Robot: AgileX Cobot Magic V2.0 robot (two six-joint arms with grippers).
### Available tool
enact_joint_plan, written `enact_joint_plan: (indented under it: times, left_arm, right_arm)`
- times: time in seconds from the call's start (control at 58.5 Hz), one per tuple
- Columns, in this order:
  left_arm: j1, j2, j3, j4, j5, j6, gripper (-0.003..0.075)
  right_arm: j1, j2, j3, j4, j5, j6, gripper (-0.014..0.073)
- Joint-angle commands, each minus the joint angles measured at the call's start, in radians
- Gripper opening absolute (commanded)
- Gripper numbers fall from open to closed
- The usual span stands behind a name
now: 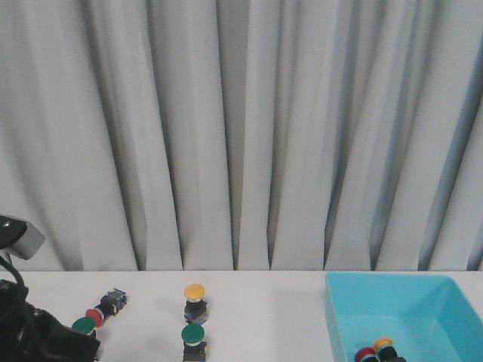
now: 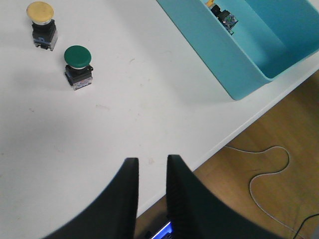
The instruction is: Pick red and yellow buttons and place in box
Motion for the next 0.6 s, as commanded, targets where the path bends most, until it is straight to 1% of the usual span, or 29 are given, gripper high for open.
enact_joint_plan:
  times: [0.0, 0.085, 0.137, 0.256, 0.393, 0.581]
  left_arm:
    - [-0.003, -0.022, -0.020, -0.029, -0.041, 0.017, 0.0136]
    - [-0.003, -0.022, -0.019, 0.024, -0.066, 0.034, 0.0136]
    - [-0.004, -0.023, -0.016, 0.060, -0.109, 0.034, 0.0136]
    - [-0.005, -0.078, 0.060, 0.074, -0.309, 0.035, 0.0136]
    - [-0.005, -0.220, 0.265, 0.074, -0.601, 0.035, 0.0136]
    - [-0.005, -0.470, 0.607, 0.074, -0.930, 0.035, 0.0136]
  right_arm:
    - [-0.003, 0.006, -0.022, 0.036, -0.051, -0.007, -0.0004]
    - [-0.003, 0.006, -0.022, 0.036, -0.051, -0.007, -0.0004]
    - [-0.003, 0.006, -0.022, 0.036, -0.051, -0.007, -0.0004]
    - [-0.003, 0.006, -0.022, 0.036, -0.051, -0.007, -0.0004]
    - [-0.003, 0.006, -0.022, 0.036, -0.051, -0.007, -0.0004]
    - [-0.003, 0.006, -0.022, 0.036, -0.051, -0.007, -0.0004]
